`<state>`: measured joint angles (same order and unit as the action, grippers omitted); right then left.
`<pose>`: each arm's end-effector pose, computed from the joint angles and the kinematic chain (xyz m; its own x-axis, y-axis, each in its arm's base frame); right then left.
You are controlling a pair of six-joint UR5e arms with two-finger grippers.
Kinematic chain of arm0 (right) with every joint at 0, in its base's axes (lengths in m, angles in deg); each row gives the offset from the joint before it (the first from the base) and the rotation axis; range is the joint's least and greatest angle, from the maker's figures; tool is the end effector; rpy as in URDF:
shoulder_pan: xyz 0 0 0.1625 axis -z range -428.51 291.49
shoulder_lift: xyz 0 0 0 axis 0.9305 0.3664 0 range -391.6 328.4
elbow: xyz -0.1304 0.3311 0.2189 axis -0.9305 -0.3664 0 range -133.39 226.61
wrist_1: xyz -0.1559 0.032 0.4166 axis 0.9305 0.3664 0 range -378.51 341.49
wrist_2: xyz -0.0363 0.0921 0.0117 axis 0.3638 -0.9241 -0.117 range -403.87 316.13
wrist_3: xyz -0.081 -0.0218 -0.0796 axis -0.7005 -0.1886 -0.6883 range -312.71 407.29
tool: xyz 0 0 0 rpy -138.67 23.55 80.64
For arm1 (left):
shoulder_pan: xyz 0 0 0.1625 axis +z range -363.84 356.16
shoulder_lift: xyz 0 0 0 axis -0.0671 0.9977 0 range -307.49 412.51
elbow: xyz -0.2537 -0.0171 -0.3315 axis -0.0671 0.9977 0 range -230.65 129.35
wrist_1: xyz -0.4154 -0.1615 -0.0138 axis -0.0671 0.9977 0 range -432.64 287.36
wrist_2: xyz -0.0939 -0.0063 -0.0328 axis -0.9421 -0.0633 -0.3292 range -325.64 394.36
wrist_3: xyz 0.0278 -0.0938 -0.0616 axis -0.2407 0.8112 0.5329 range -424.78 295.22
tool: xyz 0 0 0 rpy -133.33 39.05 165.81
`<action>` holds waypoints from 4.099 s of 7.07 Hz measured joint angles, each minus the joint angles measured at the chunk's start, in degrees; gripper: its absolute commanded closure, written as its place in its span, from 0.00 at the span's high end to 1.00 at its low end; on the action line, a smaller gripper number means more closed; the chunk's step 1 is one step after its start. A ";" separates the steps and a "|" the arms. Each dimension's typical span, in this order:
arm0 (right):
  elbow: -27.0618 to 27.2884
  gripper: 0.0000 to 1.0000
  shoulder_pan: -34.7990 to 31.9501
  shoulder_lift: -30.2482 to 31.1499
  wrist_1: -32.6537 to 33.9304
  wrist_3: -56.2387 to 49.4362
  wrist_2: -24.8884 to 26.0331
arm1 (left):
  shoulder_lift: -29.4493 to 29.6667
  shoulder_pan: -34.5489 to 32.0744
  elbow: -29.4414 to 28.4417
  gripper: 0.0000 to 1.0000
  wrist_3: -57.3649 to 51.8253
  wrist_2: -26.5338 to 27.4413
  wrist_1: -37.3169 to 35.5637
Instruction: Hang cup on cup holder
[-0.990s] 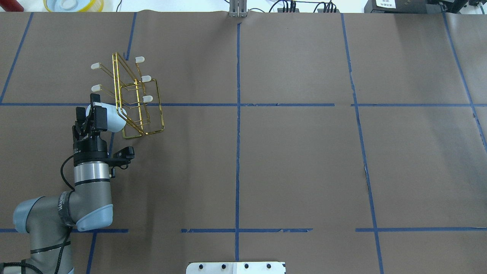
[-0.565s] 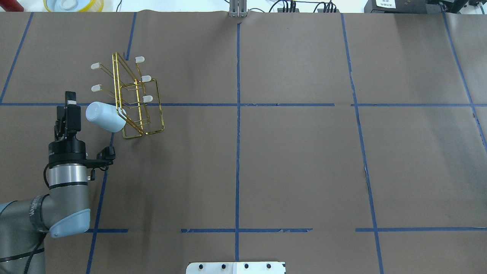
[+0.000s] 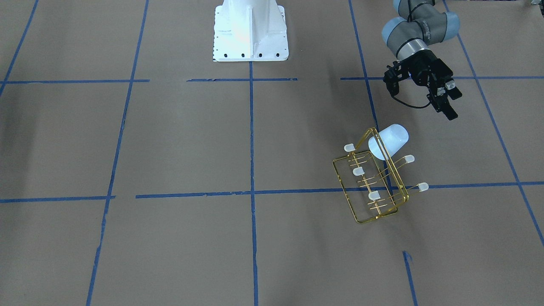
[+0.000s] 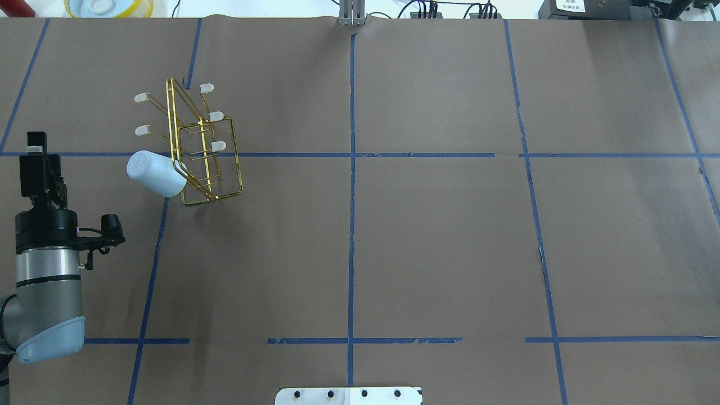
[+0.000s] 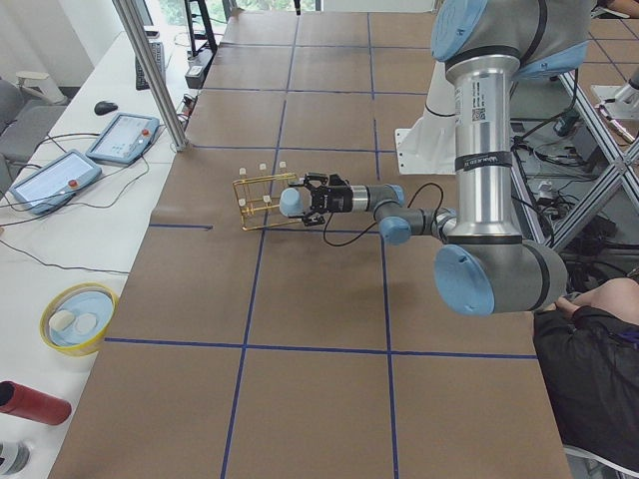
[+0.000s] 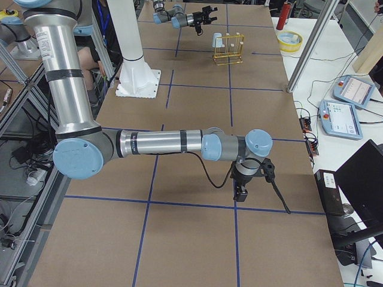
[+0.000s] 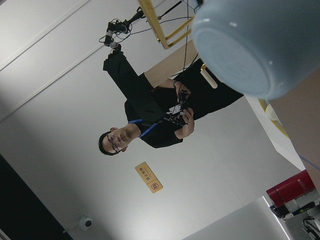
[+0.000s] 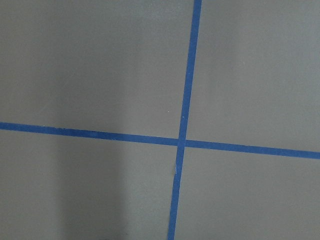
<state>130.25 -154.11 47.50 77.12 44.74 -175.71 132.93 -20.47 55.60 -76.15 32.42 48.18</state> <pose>0.0100 -0.6038 0.6272 0.7397 -0.0890 0.6671 0.1099 0.9939 0.0107 0.3452 -0.3627 0.4674 0.4310 -0.0942 0.8974 -0.8622 0.2504 0.4403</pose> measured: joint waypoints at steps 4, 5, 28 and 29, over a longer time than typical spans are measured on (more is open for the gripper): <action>-0.05 1.00 0.00 0.00 0.00 0.00 0.00 | -3.52 -0.39 0.63 1.00 26.83 -7.46 18.51; -0.06 1.00 0.00 0.00 0.00 0.00 0.00 | -3.63 -0.75 0.67 1.00 28.68 -12.24 25.66; -0.05 1.00 0.00 0.00 0.00 0.00 0.00 | 4.25 -71.04 -7.98 1.00 2.52 -128.32 -24.10; -0.04 1.00 0.00 0.00 0.00 0.00 0.00 | 4.45 -72.31 -8.50 1.00 0.69 -130.56 -25.84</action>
<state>130.22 -154.11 47.50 77.12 44.74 -175.71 137.38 -92.78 47.10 -75.46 -98.14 22.34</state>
